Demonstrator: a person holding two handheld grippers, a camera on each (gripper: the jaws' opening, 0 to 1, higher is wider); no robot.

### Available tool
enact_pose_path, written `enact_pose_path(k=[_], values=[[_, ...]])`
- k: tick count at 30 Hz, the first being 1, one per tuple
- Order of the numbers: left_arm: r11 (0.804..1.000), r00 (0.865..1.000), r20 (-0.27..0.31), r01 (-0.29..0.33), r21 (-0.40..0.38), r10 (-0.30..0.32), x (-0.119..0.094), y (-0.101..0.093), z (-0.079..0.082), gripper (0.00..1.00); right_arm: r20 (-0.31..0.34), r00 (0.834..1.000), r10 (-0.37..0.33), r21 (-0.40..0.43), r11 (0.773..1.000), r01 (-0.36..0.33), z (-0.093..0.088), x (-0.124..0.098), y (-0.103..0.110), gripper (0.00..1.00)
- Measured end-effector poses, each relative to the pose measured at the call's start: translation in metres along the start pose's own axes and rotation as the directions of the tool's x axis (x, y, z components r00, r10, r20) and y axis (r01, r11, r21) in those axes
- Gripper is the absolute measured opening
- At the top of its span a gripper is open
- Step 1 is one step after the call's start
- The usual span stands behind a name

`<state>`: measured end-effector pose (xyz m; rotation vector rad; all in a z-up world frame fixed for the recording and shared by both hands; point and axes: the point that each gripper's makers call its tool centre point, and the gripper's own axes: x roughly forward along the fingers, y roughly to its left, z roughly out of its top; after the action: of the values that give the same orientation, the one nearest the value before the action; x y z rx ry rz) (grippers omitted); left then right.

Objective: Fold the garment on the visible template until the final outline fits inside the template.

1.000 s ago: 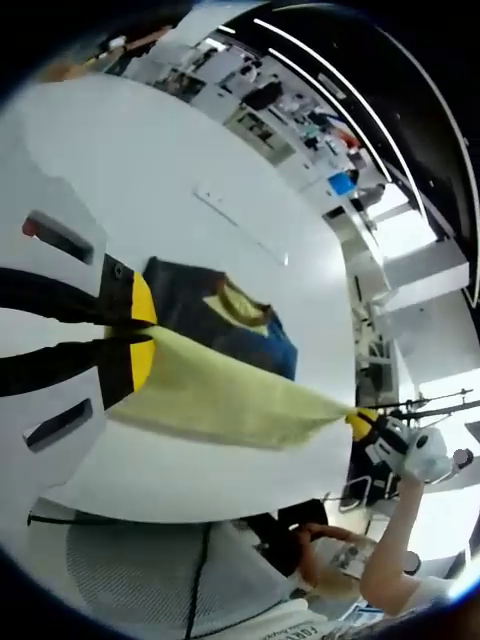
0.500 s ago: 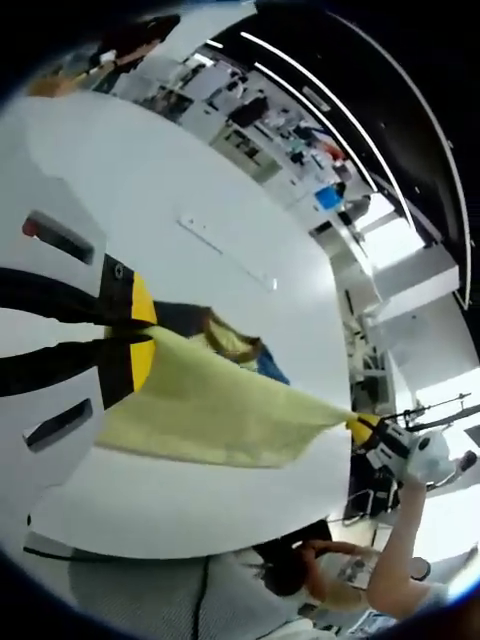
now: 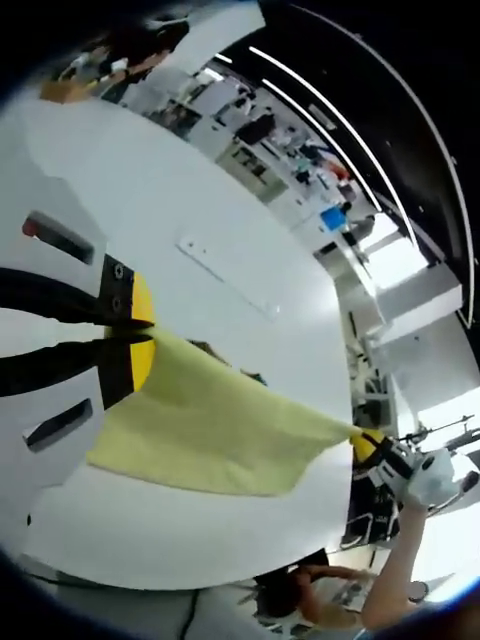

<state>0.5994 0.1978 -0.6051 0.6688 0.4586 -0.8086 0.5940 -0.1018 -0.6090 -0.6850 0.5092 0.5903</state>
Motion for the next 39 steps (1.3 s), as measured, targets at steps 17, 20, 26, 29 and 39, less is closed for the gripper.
enact_pose_path(k=[17, 20, 26, 29, 39], values=[[0.997, 0.995, -0.096, 0.032, -0.076, -0.039, 0.067, 0.013, -0.038, 0.0, -0.09, 0.996, -0.015, 0.09, 0.996, 0.024, -0.032, 0.068, -0.012, 0.0], [0.982, 0.987, -0.133, 0.07, -0.173, -0.093, 0.081, 0.008, -0.05, 0.0, -0.105, 0.994, -0.022, 0.121, 0.992, 0.035, -0.038, 0.083, -0.015, 0.0], [0.98, 0.986, -0.142, 0.061, -0.191, -0.089, 0.097, 0.015, -0.059, 0.0, -0.147, 0.989, 0.0, 0.132, 0.991, 0.02, -0.049, 0.101, -0.01, 0.0], [0.98, 0.984, -0.151, 0.062, -0.187, -0.091, 0.106, 0.014, -0.064, 0.0, -0.167, 0.986, 0.013, 0.126, 0.992, 0.009, -0.057, 0.11, -0.01, 0.0], [0.986, 0.977, -0.189, 0.072, -0.148, -0.1, 0.126, 0.013, -0.079, 0.01, -0.206, 0.977, 0.059, 0.121, 0.992, -0.035, -0.077, 0.132, -0.004, 0.01]])
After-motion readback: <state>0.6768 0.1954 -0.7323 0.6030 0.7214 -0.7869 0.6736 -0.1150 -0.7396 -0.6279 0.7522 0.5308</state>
